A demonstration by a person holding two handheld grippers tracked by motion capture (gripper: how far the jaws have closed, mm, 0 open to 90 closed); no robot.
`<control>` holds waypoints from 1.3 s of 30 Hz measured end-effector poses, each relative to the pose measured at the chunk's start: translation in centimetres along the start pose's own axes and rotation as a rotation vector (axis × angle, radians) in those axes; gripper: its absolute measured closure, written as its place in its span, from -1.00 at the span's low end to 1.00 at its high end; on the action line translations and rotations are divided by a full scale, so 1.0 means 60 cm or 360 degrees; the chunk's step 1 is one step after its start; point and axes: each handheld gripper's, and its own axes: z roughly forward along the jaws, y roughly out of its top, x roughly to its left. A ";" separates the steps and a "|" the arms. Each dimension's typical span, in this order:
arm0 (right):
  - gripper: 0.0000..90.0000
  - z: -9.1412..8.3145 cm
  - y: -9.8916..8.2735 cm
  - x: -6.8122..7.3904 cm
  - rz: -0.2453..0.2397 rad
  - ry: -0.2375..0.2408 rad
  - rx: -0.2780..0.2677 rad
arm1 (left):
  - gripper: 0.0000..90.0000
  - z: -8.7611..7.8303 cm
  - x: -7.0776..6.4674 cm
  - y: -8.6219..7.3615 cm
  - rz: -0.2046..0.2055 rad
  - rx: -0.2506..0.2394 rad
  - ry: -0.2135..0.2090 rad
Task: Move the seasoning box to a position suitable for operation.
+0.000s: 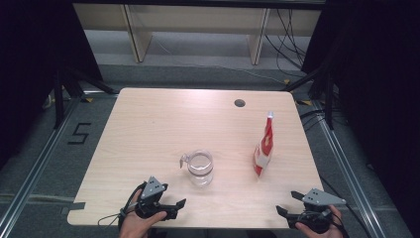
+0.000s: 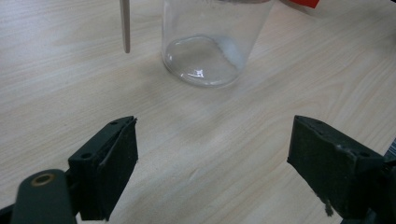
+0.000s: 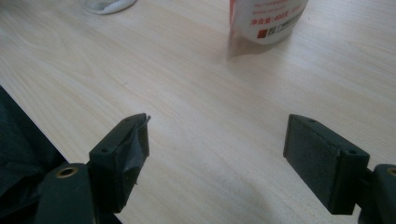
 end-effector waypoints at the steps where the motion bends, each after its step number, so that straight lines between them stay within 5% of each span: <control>1: -0.49 0.001 0.000 -0.001 -0.0014 0.0003 -0.0001 | -0.66 0.000 0.001 0.001 -0.0008 -0.0016 -0.0010; 9: -0.49 0.001 0.000 -0.001 -0.0004 0.0023 0.0011 | -0.60 -0.001 0.023 0.011 0.0011 -0.0051 0.0049; 11: -0.49 0.002 0.000 -0.001 -0.0007 0.0004 -0.0005 | -0.57 -0.001 0.040 0.024 0.0064 -0.0061 0.0050; 13: -0.49 0.001 0.000 -0.004 -0.0037 -0.0011 -0.0005 | -0.54 -0.001 0.051 0.035 0.0033 -0.0097 0.0062; 14: -0.49 0.001 0.000 -0.001 0.0007 0.0003 0.0003 | -0.53 -0.002 0.058 0.040 0.0064 -0.0100 0.0076; 18: -0.49 0.003 0.000 -0.005 -0.0029 0.0009 -0.0003 | -0.46 0.007 0.077 0.056 0.0077 -0.0115 0.0101; 22: -0.49 0.002 0.000 -0.006 -0.0031 0.0014 0.0005 | -0.38 0.022 0.089 0.068 0.0081 -0.0123 0.0065; 24: -0.49 0.000 -0.001 -0.002 0.0035 0.0023 0.0030 | -0.36 0.031 0.091 0.074 0.0131 -0.0111 0.0073; 26: -0.49 0.003 -0.001 -0.007 -0.0020 0.0015 0.0008 | -0.33 0.035 0.092 0.077 0.0142 -0.0100 0.0083; 27: -0.49 0.002 -0.002 -0.003 0.0034 0.0018 0.0027 | -0.30 0.043 0.092 0.084 0.0164 -0.0088 0.0073; 28: -0.49 0.003 -0.002 -0.007 0.0004 0.0025 0.0015 | -0.25 0.043 0.092 0.084 0.0164 -0.0088 0.0073; 29: -0.49 0.004 -0.002 -0.008 -0.0006 0.0025 0.0008 | -0.21 0.050 0.091 0.089 0.0226 -0.0065 0.0053; 32: -0.49 0.004 -0.003 -0.004 0.0050 0.0027 0.0021 | -0.14 0.059 0.089 0.092 0.0220 -0.0066 0.0080; 36: -0.49 0.006 -0.003 -0.010 -0.0013 0.0029 0.0001 | -0.02 0.072 0.087 0.098 0.0254 -0.0019 0.0103; 39: -0.49 0.005 -0.004 -0.009 0.0007 0.0037 0.0016 | 0.14 0.081 0.082 0.101 0.0233 -0.0078 0.0101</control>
